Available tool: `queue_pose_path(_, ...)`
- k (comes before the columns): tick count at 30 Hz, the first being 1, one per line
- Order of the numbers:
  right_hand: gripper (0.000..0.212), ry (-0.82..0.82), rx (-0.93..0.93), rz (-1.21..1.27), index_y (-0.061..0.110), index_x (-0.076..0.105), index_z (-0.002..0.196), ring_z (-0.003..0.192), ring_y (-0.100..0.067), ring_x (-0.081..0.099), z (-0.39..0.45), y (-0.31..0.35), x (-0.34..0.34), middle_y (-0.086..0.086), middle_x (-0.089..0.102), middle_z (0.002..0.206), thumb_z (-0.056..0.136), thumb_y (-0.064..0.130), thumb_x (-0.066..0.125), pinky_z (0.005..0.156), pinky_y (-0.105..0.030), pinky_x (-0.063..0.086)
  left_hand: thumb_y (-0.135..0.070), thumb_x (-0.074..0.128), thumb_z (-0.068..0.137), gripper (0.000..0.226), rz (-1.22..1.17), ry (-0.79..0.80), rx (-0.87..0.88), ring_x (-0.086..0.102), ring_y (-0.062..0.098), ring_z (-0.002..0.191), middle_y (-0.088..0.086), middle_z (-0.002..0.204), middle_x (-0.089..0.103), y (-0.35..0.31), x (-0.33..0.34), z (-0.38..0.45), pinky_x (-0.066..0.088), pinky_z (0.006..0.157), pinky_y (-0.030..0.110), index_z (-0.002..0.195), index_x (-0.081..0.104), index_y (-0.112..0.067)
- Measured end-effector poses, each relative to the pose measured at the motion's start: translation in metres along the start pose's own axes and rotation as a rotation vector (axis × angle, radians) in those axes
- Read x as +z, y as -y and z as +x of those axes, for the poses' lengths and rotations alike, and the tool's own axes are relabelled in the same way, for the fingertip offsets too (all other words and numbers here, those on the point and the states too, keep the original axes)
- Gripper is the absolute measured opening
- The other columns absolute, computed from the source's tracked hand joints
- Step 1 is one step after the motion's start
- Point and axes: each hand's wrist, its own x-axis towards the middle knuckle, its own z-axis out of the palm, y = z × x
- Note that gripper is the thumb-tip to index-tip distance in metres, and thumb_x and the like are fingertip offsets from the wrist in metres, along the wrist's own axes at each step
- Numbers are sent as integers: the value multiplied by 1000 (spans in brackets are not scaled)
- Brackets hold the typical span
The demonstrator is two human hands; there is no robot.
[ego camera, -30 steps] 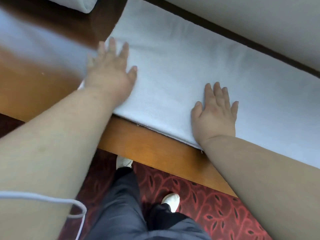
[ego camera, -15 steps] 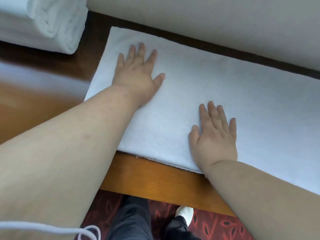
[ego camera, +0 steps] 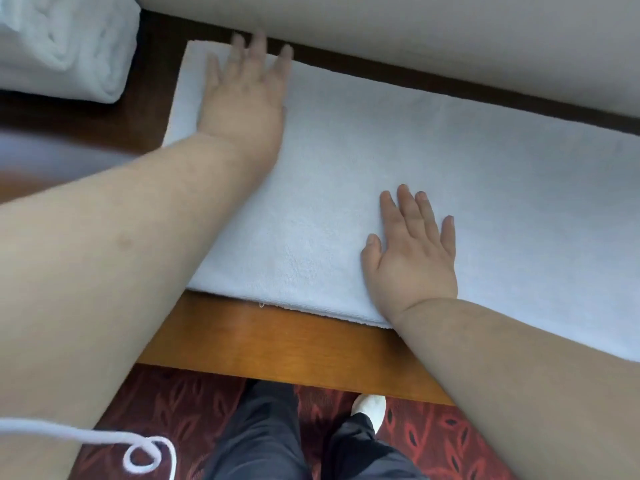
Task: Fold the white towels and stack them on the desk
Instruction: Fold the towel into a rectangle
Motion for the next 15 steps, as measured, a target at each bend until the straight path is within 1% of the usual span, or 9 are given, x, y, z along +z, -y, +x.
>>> queue_pose_path(2, 65, -8, -1, 11, 31, 11, 158, 152, -11, -5, 1, 1, 2, 8, 5, 167, 96, 47, 17, 123, -45, -7, -37, 39, 100, 62, -231, 66, 143, 12, 32, 149, 11, 164, 8, -33, 3, -40, 15, 118, 49, 156, 16, -23)
queue_pose_path(4, 66, -22, -2, 25, 30, 13, 158, 152, -11, -4, 1, 2, 2, 8, 6, 167, 95, 47, 18, 122, -45, -8, -50, 30, 97, 64, -174, 195, 285, 6, 28, 151, 8, 165, 5, -41, 9, -80, 8, 120, 47, 156, 15, -29)
queue_pose_path(5, 66, -24, -7, 30, 31, 13, 158, 153, -11, -4, 2, 1, 3, 8, 6, 167, 94, 47, 18, 122, -45, -8, -55, 25, 96, 66, -88, 234, 285, 2, 27, 151, 7, 165, 3, -31, 12, -90, 5, 120, 48, 156, 12, -31)
queue_pose_path(6, 67, -18, -16, 33, 31, 12, 158, 153, -11, -5, 2, 0, 3, 8, 6, 167, 94, 47, 17, 122, -45, -9, -57, 22, 95, 67, -36, 240, 220, 0, 26, 151, 6, 165, 1, -15, 14, -95, 3, 120, 48, 156, 10, -32)
queue_pose_path(8, 67, -11, -24, 37, 30, 12, 159, 153, -12, -5, 4, -2, 3, 8, 5, 167, 94, 47, 17, 122, -45, -8, -56, 16, 97, 65, 18, 241, 20, -2, 27, 151, 6, 165, -1, 25, 16, -95, 3, 120, 51, 157, 5, -32)
queue_pose_path(10, 67, -5, -33, 37, 29, 12, 159, 153, -13, -5, 4, -3, 1, 6, 4, 167, 95, 46, 18, 122, -47, -7, -55, 14, 99, 64, 72, 296, -186, -3, 29, 151, 7, 165, -3, 51, 13, -90, 5, 120, 53, 156, 1, -30)
queue_pose_path(11, 66, -6, -37, 35, 29, 12, 159, 153, -14, -4, 4, -3, 1, 6, 5, 167, 95, 46, 19, 122, -48, -6, -55, 15, 100, 64, 102, 302, -235, -3, 30, 150, 9, 165, -4, 51, 9, -87, 5, 120, 54, 156, 0, -29)
queue_pose_path(13, 66, -9, -46, 39, 28, 12, 159, 153, -15, -4, 4, -4, 1, 5, 5, 168, 95, 45, 19, 122, -49, -6, -51, 22, 102, 63, 80, 238, -170, 0, 32, 150, 12, 164, -2, 24, 1, -91, 7, 120, 53, 157, 5, -26)
queue_pose_path(15, 66, -3, -50, 47, 27, 12, 159, 153, -16, -4, 2, -4, 1, 5, 5, 168, 95, 45, 19, 122, -50, -5, -48, 26, 101, 60, -97, 199, 11, 3, 30, 151, 10, 165, 3, -19, -2, -115, 8, 121, 50, 156, 13, -26)
